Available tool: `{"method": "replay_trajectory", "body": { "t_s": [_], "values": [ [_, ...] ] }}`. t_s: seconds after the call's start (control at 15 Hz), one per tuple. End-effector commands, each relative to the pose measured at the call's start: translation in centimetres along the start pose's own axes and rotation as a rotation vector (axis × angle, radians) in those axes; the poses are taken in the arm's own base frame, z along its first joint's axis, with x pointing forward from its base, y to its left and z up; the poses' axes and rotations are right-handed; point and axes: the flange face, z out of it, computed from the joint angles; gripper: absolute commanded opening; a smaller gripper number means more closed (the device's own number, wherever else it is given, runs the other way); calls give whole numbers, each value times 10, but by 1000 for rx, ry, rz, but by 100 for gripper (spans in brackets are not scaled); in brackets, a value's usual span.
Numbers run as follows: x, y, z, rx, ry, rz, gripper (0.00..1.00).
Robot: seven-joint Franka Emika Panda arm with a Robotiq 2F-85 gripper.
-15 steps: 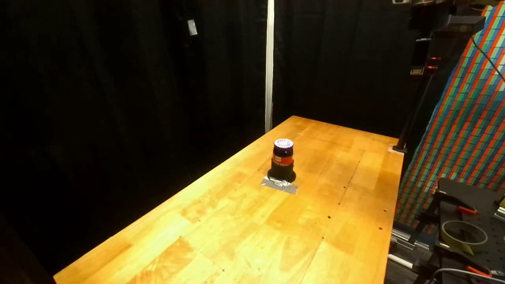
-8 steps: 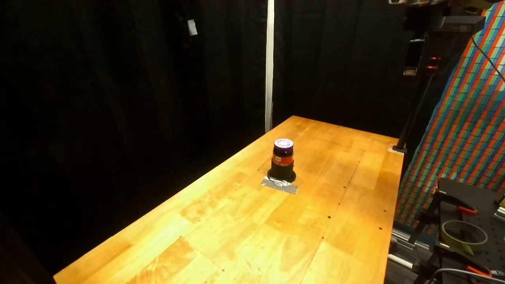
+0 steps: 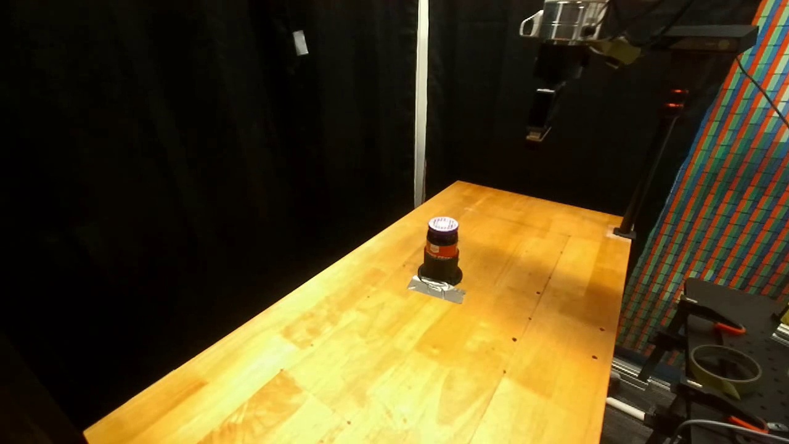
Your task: Put the elastic around the bottle on the table
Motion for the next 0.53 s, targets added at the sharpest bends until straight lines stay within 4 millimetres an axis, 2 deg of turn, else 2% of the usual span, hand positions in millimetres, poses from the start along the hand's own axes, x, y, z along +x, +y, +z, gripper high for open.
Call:
{"method": "replay_trajectory", "body": {
  "t_s": [0.0,0.27,0.47],
  "values": [
    [75,-10,30,93,-13,-57,100],
    [129,-20,79,116,-64,-73,100],
    [159,-24,120,131,-119,-80,100]
  ]
}}
